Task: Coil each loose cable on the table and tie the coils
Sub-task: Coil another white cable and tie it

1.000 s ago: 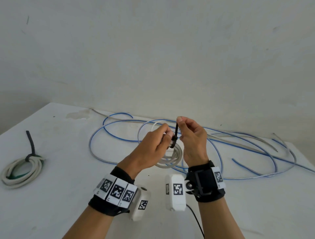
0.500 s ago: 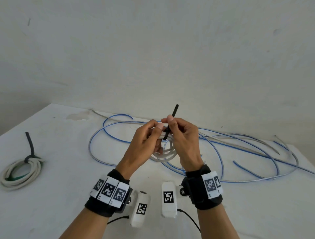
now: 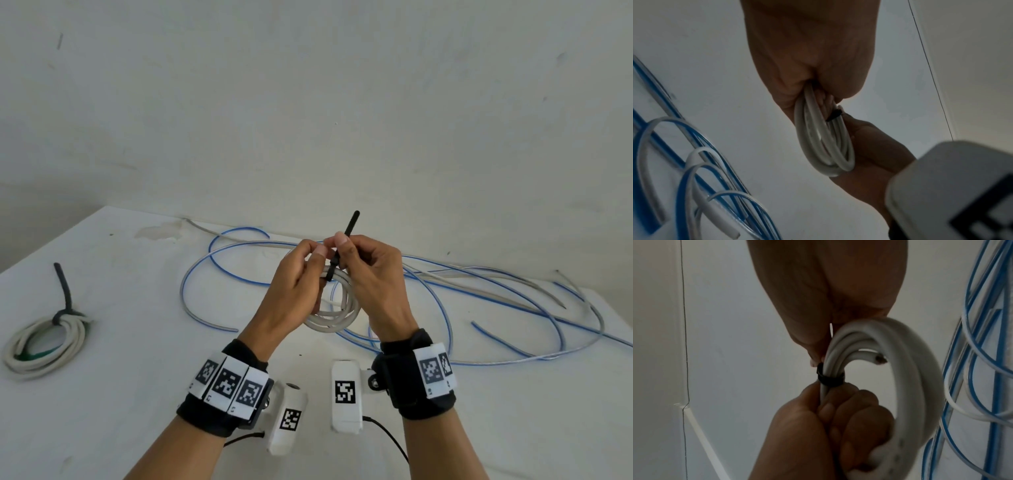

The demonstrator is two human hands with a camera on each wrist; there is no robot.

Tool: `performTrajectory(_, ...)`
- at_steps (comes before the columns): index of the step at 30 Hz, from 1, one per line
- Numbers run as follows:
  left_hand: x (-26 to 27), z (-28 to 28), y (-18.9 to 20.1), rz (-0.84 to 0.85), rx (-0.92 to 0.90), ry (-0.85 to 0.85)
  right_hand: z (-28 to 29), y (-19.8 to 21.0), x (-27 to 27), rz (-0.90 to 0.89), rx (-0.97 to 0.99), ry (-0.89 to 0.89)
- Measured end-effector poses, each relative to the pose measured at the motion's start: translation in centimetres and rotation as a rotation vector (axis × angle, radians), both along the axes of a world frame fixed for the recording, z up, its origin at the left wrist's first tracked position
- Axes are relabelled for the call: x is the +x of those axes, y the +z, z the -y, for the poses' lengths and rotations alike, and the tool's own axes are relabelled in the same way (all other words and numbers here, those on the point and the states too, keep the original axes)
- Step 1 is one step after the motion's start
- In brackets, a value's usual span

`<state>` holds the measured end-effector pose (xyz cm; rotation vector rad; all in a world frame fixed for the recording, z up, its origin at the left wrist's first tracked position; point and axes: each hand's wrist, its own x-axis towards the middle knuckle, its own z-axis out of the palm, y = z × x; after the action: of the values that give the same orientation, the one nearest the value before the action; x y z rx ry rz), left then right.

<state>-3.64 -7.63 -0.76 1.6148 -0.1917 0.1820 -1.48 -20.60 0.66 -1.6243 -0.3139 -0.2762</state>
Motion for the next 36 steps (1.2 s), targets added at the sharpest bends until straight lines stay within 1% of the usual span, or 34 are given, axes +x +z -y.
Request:
performTrajectory(4,-0.3,0.4,0.3,0.002,0.03,-0.054,0.4,-0.2,0.4,0.015,0.001,-0.056)
performTrajectory(8,-0.5,0.3,0.8,0.048,0.108,-0.043,0.5,-0.3,0.4,0.005,0.02,-0.044)
performTrajectory(12,-0.4,0.2,0.6,-0.014,0.11,-0.108,0.8,-0.3,0.3,0.008,0.045,-0.062)
performTrajectory(16,-0.4,0.6,0.3,-0.055,0.028,-0.127,0.5,-0.5,0.3,0.035,0.076,-0.121)
performTrajectory(19,-0.2,0.6,0.1,-0.066,-0.047,-0.093,0.2,-0.4,0.2,0.055,0.089,-0.125)
performTrajectory(21,-0.1,0.7,0.0,-0.102,-0.148,-0.071,0.0,-0.3,0.2,0.054,0.13,-0.09)
performTrajectory(23,0.0,1.0,-0.2,-0.177,-0.273,-0.057,-0.4,-0.4,0.1,0.052,0.179,-0.059)
performTrajectory(26,0.0,1.6,-0.3,-0.253,-0.375,-0.063,-0.7,-0.4,0.0,0.067,0.217,-0.087)
performTrajectory(28,-0.1,1.7,0.0,-0.252,-0.392,-0.078,-0.6,-0.3,0.0,0.092,0.234,-0.124)
performTrajectory(32,-0.4,1.7,0.3,-0.237,-0.366,-0.089,-0.6,0.0,-0.3,0.146,0.221,-0.206)
performTrajectory(36,-0.5,1.3,0.6,-0.243,-0.339,-0.116,-0.8,-0.1,-0.2,0.118,0.239,-0.171)
